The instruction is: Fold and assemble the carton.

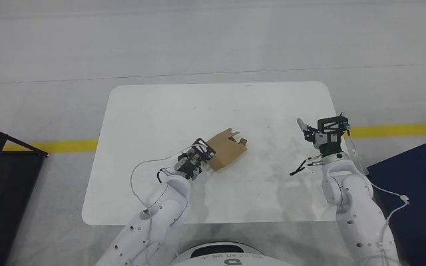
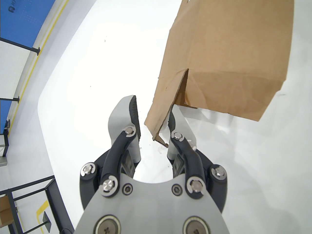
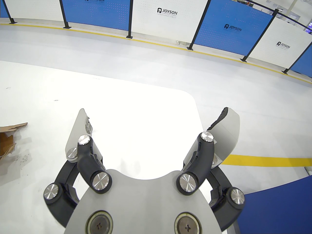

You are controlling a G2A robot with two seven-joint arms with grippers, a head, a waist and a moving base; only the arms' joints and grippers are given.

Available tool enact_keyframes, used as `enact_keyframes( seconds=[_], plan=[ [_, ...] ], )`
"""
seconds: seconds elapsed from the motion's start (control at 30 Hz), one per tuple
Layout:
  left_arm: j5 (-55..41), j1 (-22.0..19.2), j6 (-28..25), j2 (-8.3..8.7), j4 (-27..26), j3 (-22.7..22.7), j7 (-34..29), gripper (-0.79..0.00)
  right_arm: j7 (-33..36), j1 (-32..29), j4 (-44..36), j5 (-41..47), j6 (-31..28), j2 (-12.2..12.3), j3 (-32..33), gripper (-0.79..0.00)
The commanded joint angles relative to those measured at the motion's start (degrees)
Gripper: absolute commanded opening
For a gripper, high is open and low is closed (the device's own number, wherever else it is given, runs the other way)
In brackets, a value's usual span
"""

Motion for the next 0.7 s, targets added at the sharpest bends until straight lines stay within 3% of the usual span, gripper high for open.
enact_keyframes(
  seconds=[0.0, 0.13, 0.4, 0.53, 0.63, 0.67],
  plan=[
    [0.42, -0.51, -0.28, -0.16, 0.33, 0.26, -0.51, -0.471, 0.00, 0.00, 0.00, 0.00, 0.00, 0.00, 0.00, 0.000],
    [1.55, -2.27, -1.98, -0.61, 2.00, 1.21, -2.39, -0.453, 0.00, 0.00, 0.00, 0.00, 0.00, 0.00, 0.00, 0.000],
    [3.07, -4.76, -3.87, -1.50, 4.13, 2.84, -4.19, -0.486, 0.00, 0.00, 0.00, 0.00, 0.00, 0.00, 0.00, 0.000],
    [3.58, -6.06, -4.44, -2.04, 5.90, 3.84, -4.65, -0.554, 0.00, 0.00, 0.00, 0.00, 0.00, 0.00, 0.00, 0.000],
    [3.29, -6.68, -4.38, -2.41, 6.87, 4.17, -4.71, -0.763, 0.00, 0.00, 0.00, 0.00, 0.00, 0.00, 0.00, 0.000],
    [3.05, -6.79, -4.42, -2.51, 7.21, 4.20, -4.43, -0.785, 0.00, 0.00, 0.00, 0.00, 0.00, 0.00, 0.00, 0.000]
  ],
)
